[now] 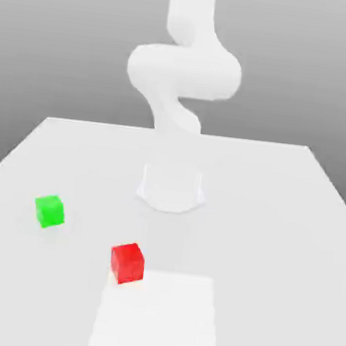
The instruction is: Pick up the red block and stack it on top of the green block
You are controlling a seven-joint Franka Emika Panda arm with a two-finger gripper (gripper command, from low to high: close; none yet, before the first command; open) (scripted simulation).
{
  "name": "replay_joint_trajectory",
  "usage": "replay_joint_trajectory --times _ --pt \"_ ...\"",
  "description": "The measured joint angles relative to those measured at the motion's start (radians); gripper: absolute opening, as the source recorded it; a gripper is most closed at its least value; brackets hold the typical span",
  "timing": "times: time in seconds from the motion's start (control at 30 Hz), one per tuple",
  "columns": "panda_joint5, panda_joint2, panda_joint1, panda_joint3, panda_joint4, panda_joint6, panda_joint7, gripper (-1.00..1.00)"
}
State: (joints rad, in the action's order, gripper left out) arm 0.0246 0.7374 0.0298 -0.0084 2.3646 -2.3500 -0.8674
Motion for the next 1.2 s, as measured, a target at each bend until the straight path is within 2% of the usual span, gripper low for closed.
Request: replay_joint_trajectory --times 0.4,0.7,0.93,1.1,1.13,1.2 --pt "0.080 -0.348 0.145 0.040 0.340 -0.270 -0.400 0.00" --pt "0.035 -0.587 0.260 0.109 0.581 -0.469 -0.763 0.00" --pt "-0.015 -0.761 0.276 0.103 0.573 -0.616 -0.819 0.00" --pt "-0.074 -0.892 0.224 0.039 0.560 -0.731 -0.865 0.00" --pt "-0.077 -0.908 0.214 0.029 0.559 -0.745 -0.868 -1.00" --pt "-0.077 -0.908 0.214 0.029 0.559 -0.745 -0.869 -1.00"
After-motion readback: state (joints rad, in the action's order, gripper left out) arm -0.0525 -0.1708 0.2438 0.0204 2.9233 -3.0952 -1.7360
